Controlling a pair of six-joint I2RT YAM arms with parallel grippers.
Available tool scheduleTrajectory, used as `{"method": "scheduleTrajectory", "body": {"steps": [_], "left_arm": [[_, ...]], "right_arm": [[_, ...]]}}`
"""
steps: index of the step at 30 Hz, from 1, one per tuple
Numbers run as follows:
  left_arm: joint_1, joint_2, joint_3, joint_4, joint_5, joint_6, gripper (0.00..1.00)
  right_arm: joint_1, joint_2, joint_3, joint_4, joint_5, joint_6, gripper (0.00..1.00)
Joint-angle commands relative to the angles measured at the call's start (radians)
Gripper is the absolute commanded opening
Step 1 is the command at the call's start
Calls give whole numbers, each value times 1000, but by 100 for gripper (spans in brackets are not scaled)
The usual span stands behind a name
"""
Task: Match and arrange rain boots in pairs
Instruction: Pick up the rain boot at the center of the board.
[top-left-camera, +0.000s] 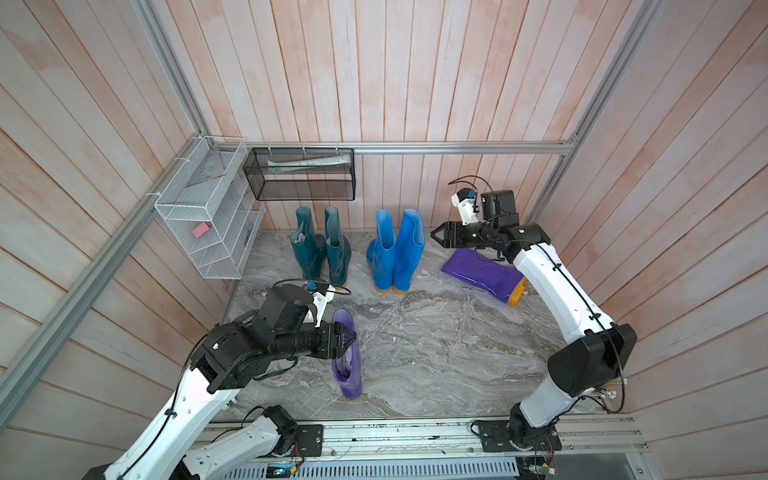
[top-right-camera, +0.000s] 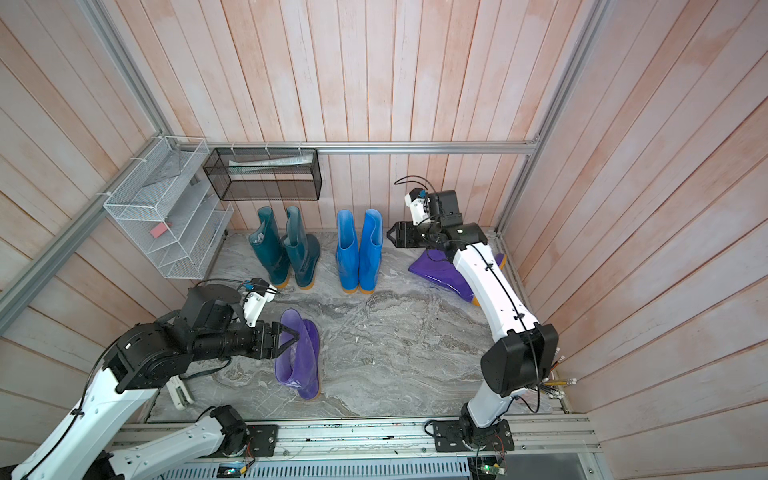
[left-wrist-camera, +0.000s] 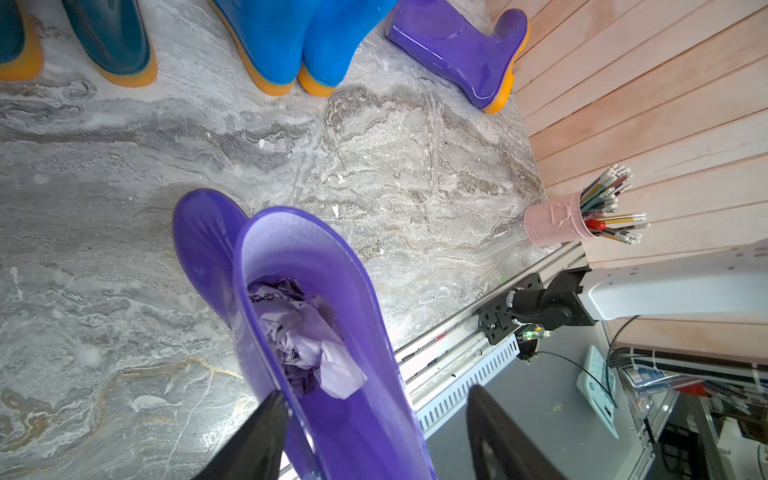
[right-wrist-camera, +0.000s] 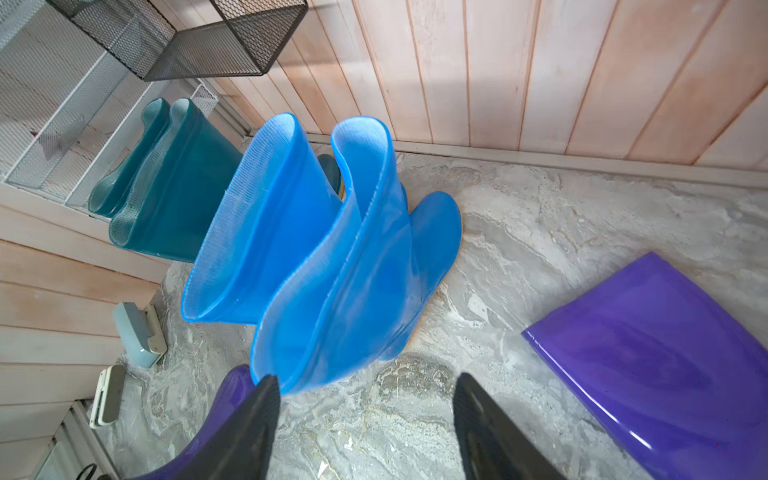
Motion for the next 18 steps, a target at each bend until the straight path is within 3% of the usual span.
{"method": "scheduleTrajectory", "body": {"steps": [1,11,18], "left_arm": [[-13,4,-16,30,13,-13,70],[-149,96,-42,-16,-114,-53,67],[-182,131,-32,-69,-226,-86,50]], "right_arm": [[-13,-95,-113,93,11,36,69],[-26,-268,-390,184,7,111,69],[-30,-301,-438,191,9,124,69]]}}
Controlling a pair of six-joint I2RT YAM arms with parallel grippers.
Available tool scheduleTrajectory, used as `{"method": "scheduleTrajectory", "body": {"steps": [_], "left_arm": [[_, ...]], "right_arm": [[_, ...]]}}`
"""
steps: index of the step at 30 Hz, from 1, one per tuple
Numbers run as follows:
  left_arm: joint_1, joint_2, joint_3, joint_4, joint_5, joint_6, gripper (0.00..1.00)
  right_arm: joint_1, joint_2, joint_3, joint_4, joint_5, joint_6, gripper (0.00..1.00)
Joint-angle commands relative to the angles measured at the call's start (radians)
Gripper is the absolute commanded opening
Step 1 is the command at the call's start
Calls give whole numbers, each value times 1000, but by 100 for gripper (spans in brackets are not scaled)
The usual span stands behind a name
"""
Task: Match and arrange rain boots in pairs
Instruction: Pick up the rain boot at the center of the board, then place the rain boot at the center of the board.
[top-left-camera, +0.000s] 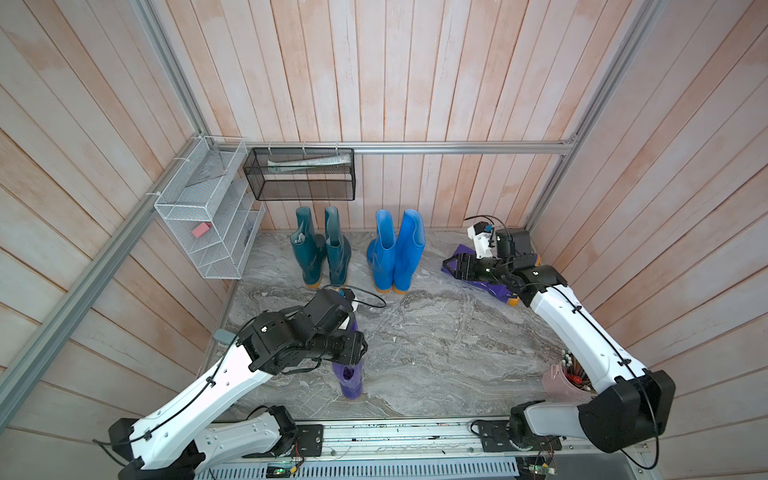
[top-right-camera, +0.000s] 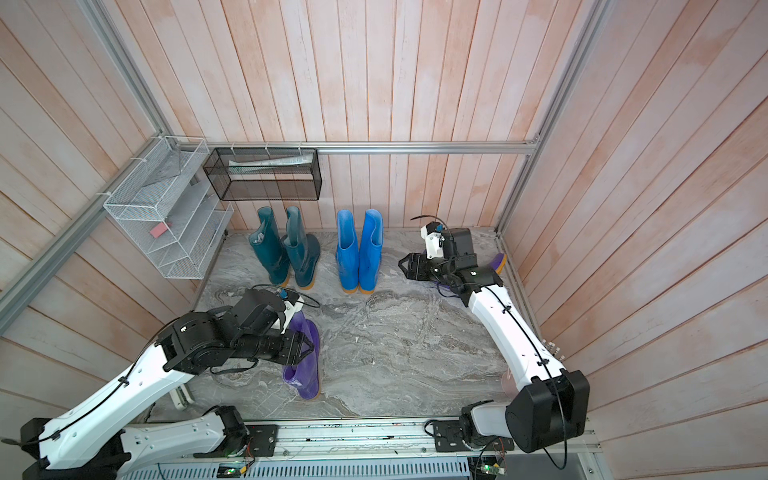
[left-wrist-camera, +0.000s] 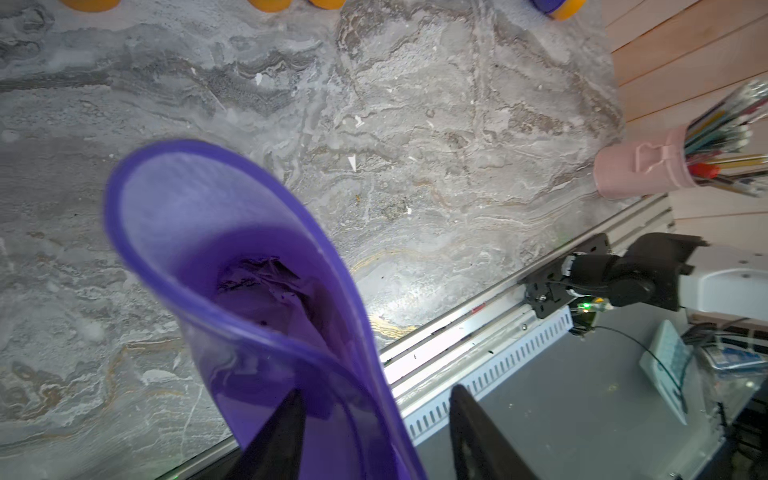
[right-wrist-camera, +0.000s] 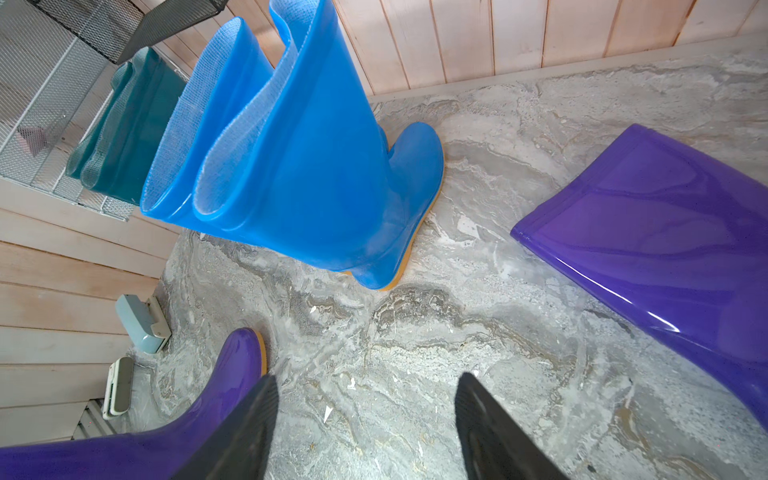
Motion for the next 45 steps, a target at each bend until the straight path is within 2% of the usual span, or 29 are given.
{"method": "scheduleTrajectory", "body": {"steps": [1,8,11,26,37,45], "left_arm": [[-6,-8,9,-50,-94,-25,47],[-5,-7,37,-59,-141,-36,8],[-6,1,66,-33,-159,-22,0],[3,157,234,129,-257,150,0],[71,253,230,250,-158,322,0],[90,300,252,229,-141,410,0]], "right_arm": [[-6,-29,-10,30,5,17,69],[-6,-31,-15,35,5,21,69],[-8,-31,-14,38,7,21,68],[-35,-39,-55,46,5,12,67],[-61,-60,-81,41,-10,5,67],[-67,-66,-103,51,-13,10,67]]}}
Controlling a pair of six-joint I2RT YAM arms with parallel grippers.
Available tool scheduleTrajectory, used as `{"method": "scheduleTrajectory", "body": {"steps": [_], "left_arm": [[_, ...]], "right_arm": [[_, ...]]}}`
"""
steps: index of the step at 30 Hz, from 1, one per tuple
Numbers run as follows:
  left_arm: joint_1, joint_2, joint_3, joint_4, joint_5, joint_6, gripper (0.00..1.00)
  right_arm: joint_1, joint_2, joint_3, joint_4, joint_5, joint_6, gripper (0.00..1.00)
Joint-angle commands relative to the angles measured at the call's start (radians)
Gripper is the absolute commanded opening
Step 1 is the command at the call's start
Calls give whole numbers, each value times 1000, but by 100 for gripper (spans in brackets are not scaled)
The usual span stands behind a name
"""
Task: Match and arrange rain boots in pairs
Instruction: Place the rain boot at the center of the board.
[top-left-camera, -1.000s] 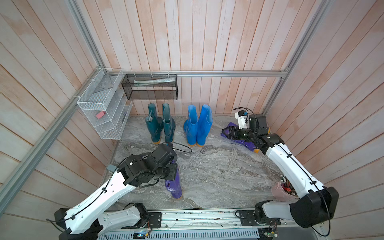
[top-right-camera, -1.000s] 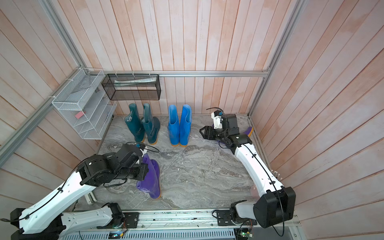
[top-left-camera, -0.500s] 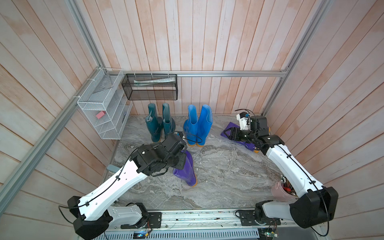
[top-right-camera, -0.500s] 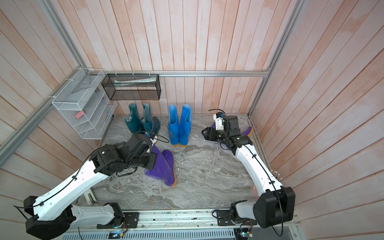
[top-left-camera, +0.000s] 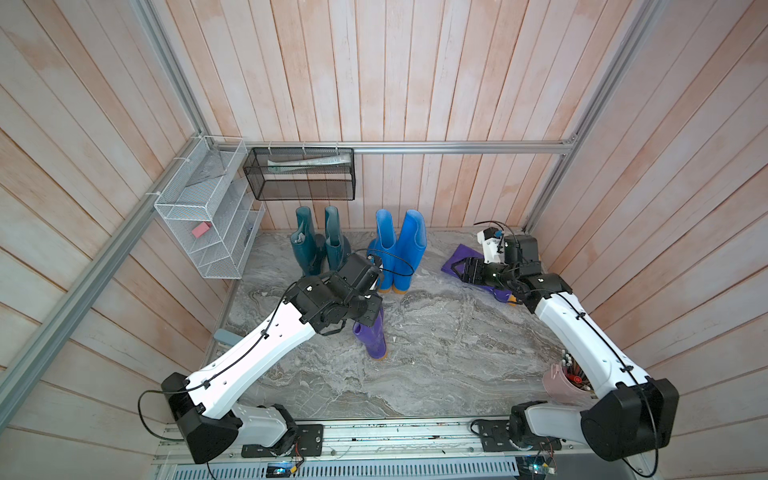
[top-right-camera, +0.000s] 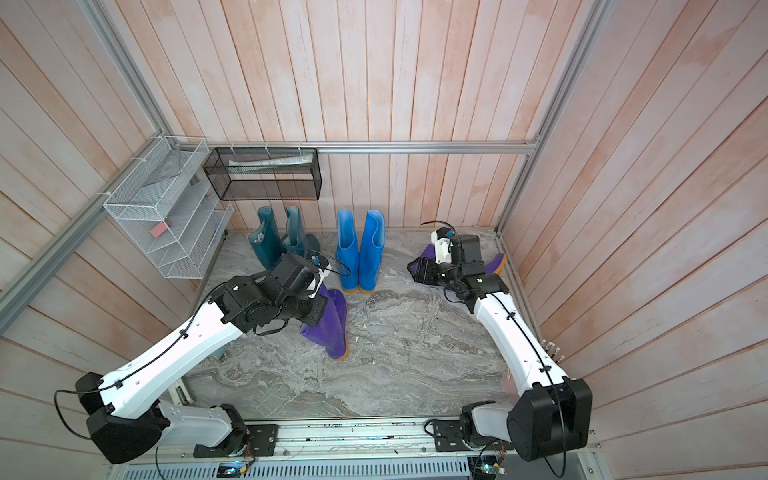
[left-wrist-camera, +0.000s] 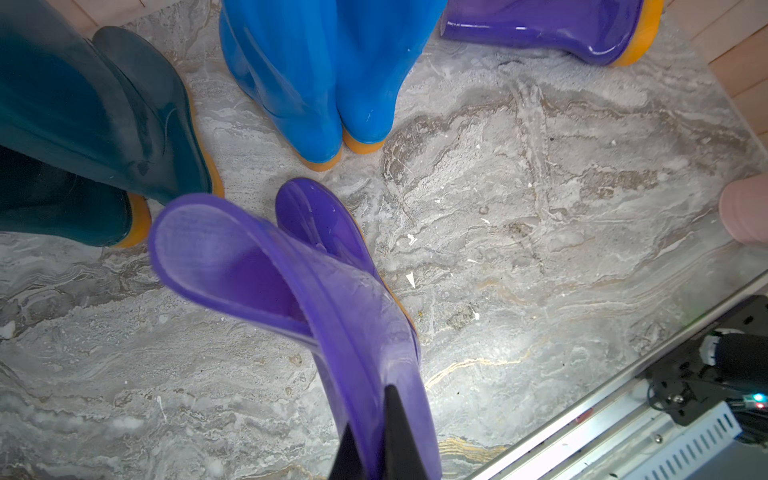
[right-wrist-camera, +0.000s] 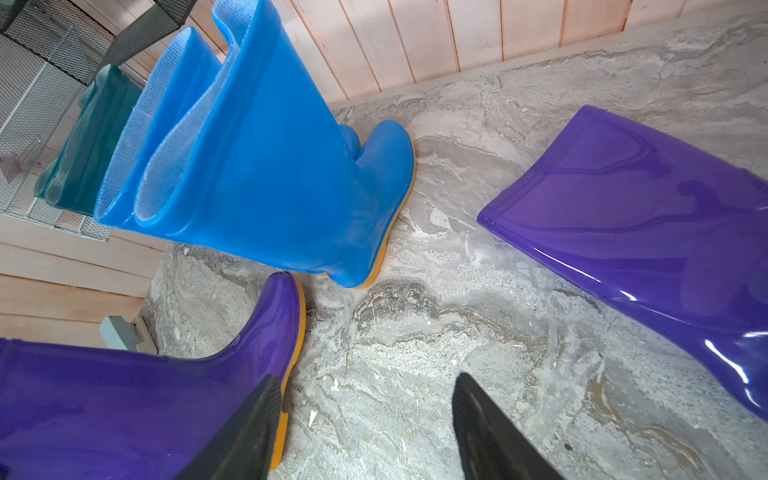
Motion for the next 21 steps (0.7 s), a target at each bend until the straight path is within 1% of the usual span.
{"method": "scheduleTrajectory", "body": {"steps": [1,12,16,21], "left_arm": [[3,-7,48,74,18,64,0],[4,0,19,95,46,61,1],[2,6,67,56,60,52,0],[1,4,137,-19,36,52,0]], "right_arm": [[-7,-23,-17,11,-13,-6,67],[-10,-19,-12,1,-8,-7,67],[-10,-22,-7,-5,-6,-7,67],[-10,-26,2,-13,-3,-8,67]]}}
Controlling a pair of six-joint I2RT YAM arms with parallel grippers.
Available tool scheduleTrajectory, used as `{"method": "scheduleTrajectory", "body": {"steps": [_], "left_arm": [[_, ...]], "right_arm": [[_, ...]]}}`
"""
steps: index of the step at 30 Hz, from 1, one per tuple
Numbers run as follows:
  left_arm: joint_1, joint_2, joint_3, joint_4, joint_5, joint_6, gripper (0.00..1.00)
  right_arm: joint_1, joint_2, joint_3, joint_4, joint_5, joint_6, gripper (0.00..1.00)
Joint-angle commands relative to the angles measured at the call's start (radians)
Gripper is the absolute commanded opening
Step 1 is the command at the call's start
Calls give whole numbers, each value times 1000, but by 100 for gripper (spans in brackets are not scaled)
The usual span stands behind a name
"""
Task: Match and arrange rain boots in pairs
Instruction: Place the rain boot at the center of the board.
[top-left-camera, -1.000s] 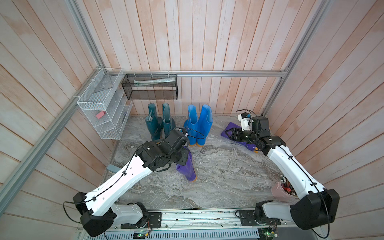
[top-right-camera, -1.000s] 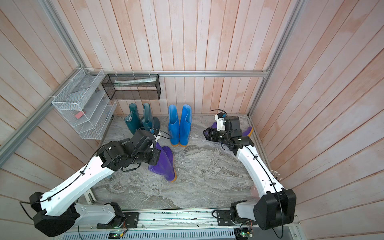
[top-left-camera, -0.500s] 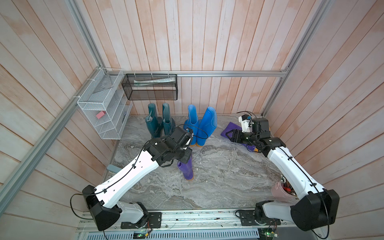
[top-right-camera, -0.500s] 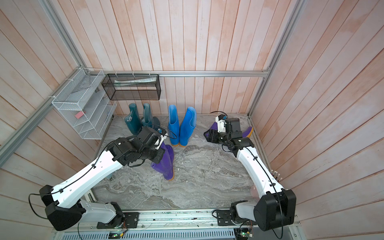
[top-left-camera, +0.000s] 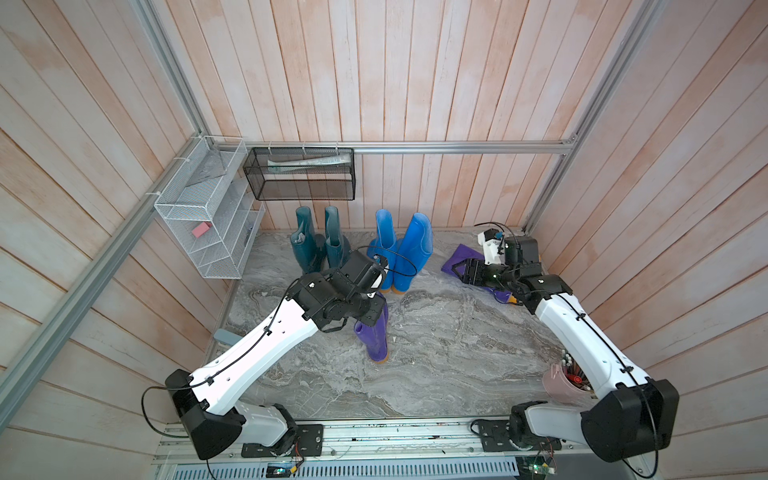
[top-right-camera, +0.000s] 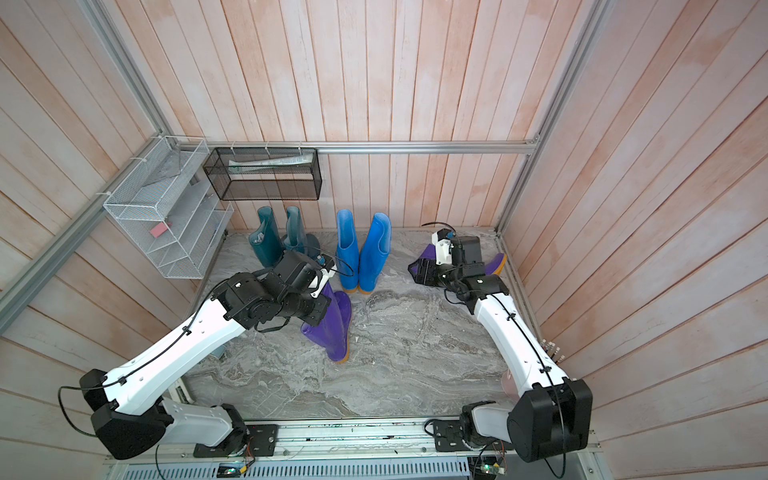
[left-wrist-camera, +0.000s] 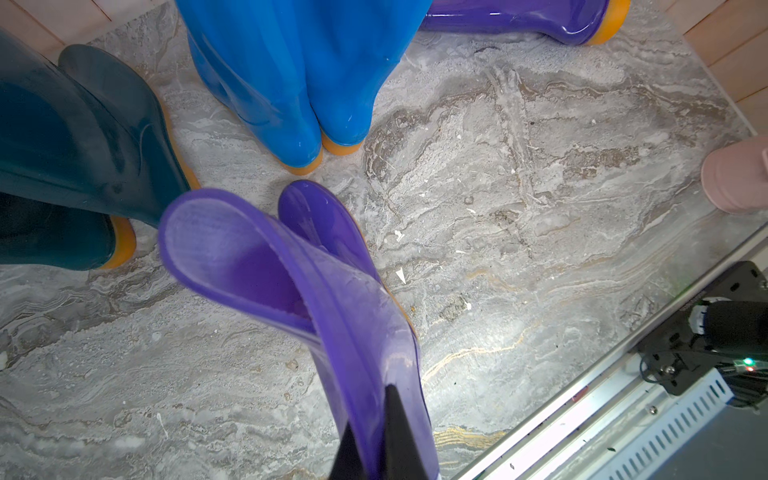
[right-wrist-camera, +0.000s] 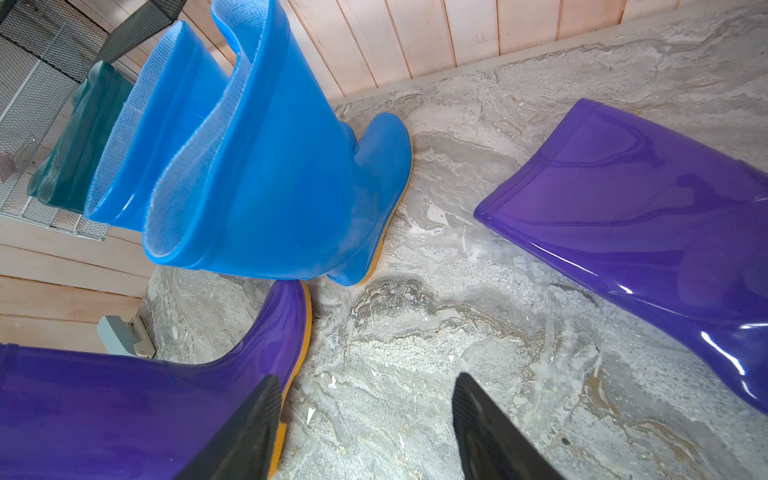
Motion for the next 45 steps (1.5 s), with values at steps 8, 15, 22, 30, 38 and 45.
{"method": "scheduleTrajectory", "body": {"steps": [8,15,22,30,38,45], "left_arm": [[-28,-10,109,-29,5,-23,0],[-85,20,126,-75,-23,-77,0],[-107,37,132,-100,-57,-157,0],[-116,16,79,-49,-27,-183,21],[-116,-21,62,7,11,-172,40],[-116,-105,56,75,-10,-161,49]], "right_arm": [[-5,-26,-5,-2,-6,0,67],[-5,-35,-10,0,-9,0,67],[-5,-47,-35,4,-11,1,67],[-5,-48,-45,3,-12,-4,68],[-4,-44,-44,-2,-3,-7,68],[-6,-30,-30,-18,29,-2,68]]}}
